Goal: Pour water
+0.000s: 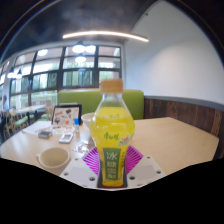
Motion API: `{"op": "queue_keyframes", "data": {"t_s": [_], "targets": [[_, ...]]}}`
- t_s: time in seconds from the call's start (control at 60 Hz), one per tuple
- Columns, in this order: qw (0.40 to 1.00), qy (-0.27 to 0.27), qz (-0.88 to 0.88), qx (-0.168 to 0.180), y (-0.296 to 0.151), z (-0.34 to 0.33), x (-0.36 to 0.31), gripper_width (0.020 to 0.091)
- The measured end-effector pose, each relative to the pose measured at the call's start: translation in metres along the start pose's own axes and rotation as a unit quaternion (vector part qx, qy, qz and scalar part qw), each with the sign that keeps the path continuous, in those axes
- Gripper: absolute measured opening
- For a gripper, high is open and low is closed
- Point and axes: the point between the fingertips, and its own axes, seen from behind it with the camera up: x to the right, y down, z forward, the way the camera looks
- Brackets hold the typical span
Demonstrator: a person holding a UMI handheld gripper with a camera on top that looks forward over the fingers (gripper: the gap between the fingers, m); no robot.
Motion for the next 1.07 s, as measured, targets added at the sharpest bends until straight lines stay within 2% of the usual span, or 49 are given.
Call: {"op": "queue_keyframes", "data": {"t_s": [0.033, 0.067, 0.083, 0.2, 0.25, 0.333, 0.383, 0.433, 0.45, 0.5, 0.617, 0.717, 0.883, 1.067], "targets": [[1.0, -0.006, 0.006, 0.021, -0.011, 0.001, -0.002, 0.028], [1.0, -0.008, 0.002, 0.011, -0.006, 0.015, 0.024, 0.0275], [1.0, -0.002, 0.004, 0.006, -0.009, -0.002, 0.0, 0.0275], [1.0, -0.001, 0.009, -0.002, -0.004, 0.001, -0.005, 0.0283], [1.0, 0.0, 0.01, -0.004, -0.007, 0.0, -0.005, 0.0316], [1.0, 0.001, 0.009, -0.012, -0.005, -0.001, -0.008, 0.0476], [0.999, 0.015, 0.007, -0.038, 0.002, -0.006, -0.002, 0.0582], [0.998, 0.025, 0.002, -0.055, 0.004, -0.017, -0.003, 0.0843], [0.998, 0.027, -0.001, -0.054, 0.002, -0.021, -0.004, 0.0863], [0.998, 0.035, -0.011, -0.045, -0.011, -0.029, 0.003, 0.0805], [0.998, 0.038, -0.035, -0.043, -0.034, -0.083, -0.023, 0.0837], [0.998, 0.038, -0.044, -0.037, -0.059, -0.144, -0.067, 0.0835], [0.999, -0.022, -0.033, -0.014, -0.094, -0.232, -0.155, 0.0821], [0.997, -0.081, -0.016, -0.006, -0.089, -0.3, -0.241, 0.0821]]}}
